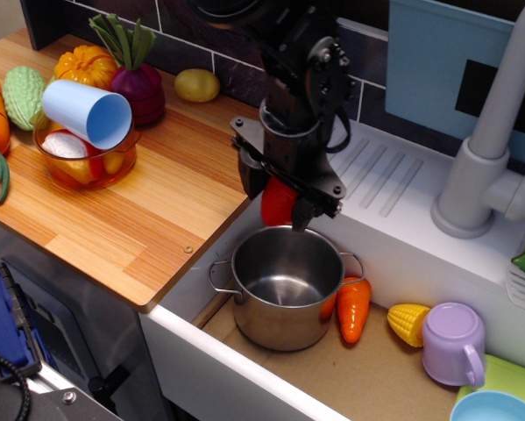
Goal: Put strawberry in pot
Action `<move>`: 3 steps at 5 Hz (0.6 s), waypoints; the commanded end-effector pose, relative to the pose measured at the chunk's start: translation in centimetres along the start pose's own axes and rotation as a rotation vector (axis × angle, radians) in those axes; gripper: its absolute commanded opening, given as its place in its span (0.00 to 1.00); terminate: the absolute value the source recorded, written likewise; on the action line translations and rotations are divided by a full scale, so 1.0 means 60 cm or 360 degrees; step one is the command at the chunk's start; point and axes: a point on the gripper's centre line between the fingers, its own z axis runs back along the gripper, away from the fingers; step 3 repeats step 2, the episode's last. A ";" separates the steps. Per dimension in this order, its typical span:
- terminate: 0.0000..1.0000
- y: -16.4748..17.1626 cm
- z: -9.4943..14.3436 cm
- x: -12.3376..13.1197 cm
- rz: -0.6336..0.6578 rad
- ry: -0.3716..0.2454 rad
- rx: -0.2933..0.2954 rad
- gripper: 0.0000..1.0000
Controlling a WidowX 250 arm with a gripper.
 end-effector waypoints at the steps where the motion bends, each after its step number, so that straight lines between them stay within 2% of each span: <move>1: 0.00 0.004 0.018 0.014 0.0010 -0.0076 0.0006 1.00; 2: 1.00 0.004 0.018 0.014 0.0010 -0.0076 0.0006 1.00; 3: 1.00 0.004 0.018 0.014 0.0010 -0.0076 0.0006 1.00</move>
